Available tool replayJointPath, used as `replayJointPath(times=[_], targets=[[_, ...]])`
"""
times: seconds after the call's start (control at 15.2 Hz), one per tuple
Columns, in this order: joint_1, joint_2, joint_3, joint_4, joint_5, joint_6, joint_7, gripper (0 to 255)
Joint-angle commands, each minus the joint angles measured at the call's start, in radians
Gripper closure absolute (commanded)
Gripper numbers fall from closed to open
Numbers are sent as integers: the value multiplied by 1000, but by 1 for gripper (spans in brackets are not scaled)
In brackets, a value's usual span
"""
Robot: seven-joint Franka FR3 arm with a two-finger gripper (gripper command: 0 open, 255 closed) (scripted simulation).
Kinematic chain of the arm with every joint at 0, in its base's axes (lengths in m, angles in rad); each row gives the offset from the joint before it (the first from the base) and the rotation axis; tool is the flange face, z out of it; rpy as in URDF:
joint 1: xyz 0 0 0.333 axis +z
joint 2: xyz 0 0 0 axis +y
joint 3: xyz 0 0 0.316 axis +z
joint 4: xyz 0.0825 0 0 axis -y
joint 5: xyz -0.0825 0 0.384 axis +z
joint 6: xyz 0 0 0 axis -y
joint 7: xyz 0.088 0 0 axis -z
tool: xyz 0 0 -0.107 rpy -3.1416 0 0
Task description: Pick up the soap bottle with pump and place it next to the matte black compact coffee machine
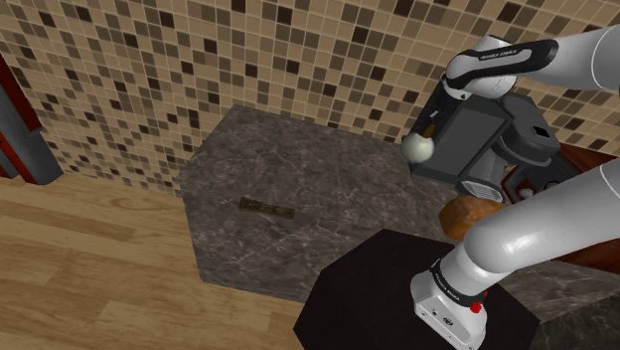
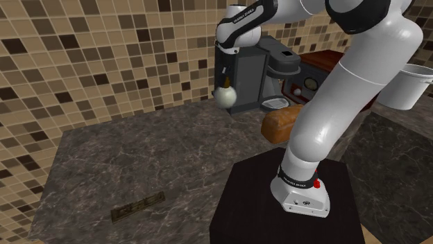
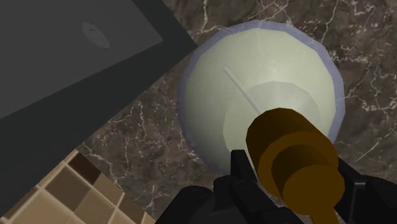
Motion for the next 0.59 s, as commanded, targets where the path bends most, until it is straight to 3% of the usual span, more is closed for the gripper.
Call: replayJointPath(times=[0.0, 0.53], targets=[[1, 11, -4, -20, 5, 31, -5, 255], [11, 72, -23, -79, 39, 145, -38, 255]])
